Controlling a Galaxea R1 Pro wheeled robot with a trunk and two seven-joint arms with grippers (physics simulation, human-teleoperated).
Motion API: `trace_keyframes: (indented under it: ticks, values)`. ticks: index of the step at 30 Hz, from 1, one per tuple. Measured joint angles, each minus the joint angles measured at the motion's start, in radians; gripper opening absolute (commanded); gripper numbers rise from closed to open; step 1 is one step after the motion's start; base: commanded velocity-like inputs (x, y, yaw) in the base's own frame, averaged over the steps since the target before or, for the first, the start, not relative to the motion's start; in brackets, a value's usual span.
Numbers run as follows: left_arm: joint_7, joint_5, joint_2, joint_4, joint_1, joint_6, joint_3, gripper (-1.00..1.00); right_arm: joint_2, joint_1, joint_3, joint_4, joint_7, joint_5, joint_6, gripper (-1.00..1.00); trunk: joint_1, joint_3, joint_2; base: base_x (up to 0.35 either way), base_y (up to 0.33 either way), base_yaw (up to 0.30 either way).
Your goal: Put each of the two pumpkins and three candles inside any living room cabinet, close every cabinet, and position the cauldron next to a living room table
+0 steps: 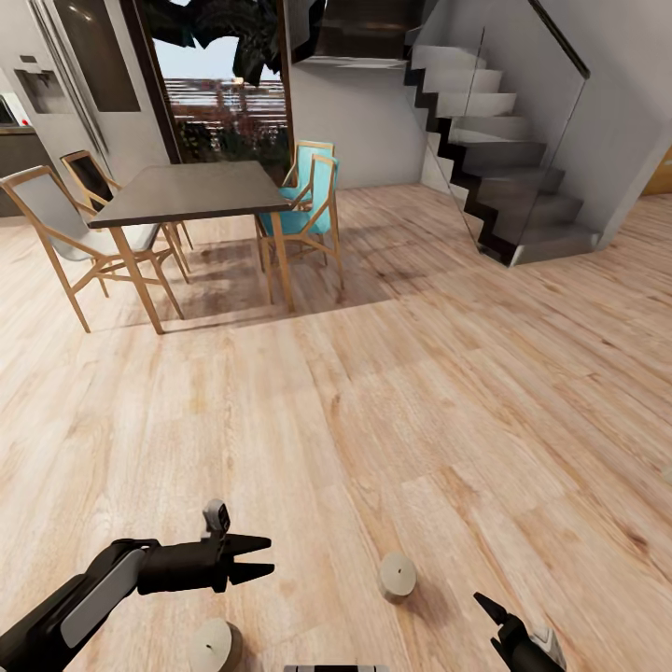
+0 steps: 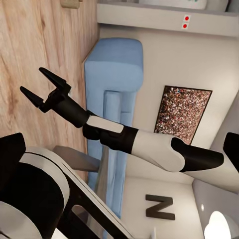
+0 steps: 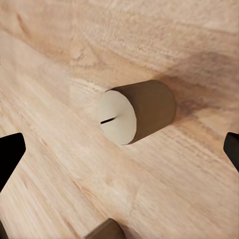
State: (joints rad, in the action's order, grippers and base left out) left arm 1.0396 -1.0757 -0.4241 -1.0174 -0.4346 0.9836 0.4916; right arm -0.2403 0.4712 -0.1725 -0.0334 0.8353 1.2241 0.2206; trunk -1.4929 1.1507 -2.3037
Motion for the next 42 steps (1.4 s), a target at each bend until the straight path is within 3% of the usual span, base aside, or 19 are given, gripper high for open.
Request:
trace_keyframes:
  ticks: [5,13,18,21,25,30,35,37,39,41,42]
  values:
    - [-0.003,-0.001,-0.008,0.001,0.000,-0.002,-0.017,1.00,-0.001,0.000,-0.002,0.000,0.001,0.000,0.000,1.00,0.000,0.000,0.000,0.000,0.000,0.000]
    - [-0.007,-0.001,-0.013,0.008,0.000,-0.004,-0.027,1.00,-0.001,0.000,-0.002,0.001,0.008,0.000,-0.001,1.00,-0.031,0.024,-0.056,0.000,0.000,0.000]
    - [-0.017,0.003,-0.014,0.076,-0.004,-0.011,-0.035,1.00,0.000,0.000,-0.003,0.009,0.018,-0.002,-0.023,1.00,-0.050,0.040,-0.091,0.000,0.000,0.000]
    - [-0.045,0.018,-0.014,0.119,-0.004,-0.013,-0.062,1.00,0.001,0.000,-0.007,0.014,0.041,-0.005,-0.049,1.00,-0.061,0.049,-0.112,0.000,0.000,0.000]
    - [-0.156,0.065,-0.012,0.135,-0.003,-0.026,-0.126,1.00,0.004,0.001,-0.052,0.016,0.096,-0.018,-0.058,1.00,-0.077,0.062,-0.140,0.000,0.000,0.000]
    - [-0.385,0.101,-0.002,0.139,-0.002,-0.091,-0.213,1.00,0.004,0.000,-0.207,0.017,0.233,-0.036,-0.064,1.00,-0.096,0.078,-0.175,0.000,0.000,0.000]
    - [-0.544,0.104,0.002,0.140,-0.002,-0.205,-0.225,1.00,0.001,0.001,-0.310,0.033,0.356,-0.038,-0.063,1.00,-0.108,0.095,-0.196,0.000,0.000,0.000]
    - [-0.576,0.105,0.003,0.140,-0.002,-0.236,-0.226,1.00,0.000,0.002,-0.335,0.106,0.369,-0.039,-0.048,1.00,-0.109,0.102,-0.197,0.000,0.000,0.000]
    - [-0.602,0.105,0.003,0.140,-0.002,-0.268,-0.225,1.00,-0.010,0.002,-0.346,0.242,0.365,-0.039,-0.005,1.00,-0.110,0.110,-0.197,0.000,0.000,0.000]
    - [-0.625,0.106,0.003,0.152,-0.002,-0.305,-0.221,1.00,-0.044,0.002,-0.348,0.411,0.335,-0.041,0.054,1.00,-0.111,0.118,-0.198,0.000,0.000,0.000]
    - [-0.631,0.106,0.003,0.160,-0.001,-0.316,-0.219,1.00,-0.054,0.003,-0.348,0.450,0.320,-0.042,0.067,1.00,-0.111,0.122,-0.198,0.000,0.000,0.000]
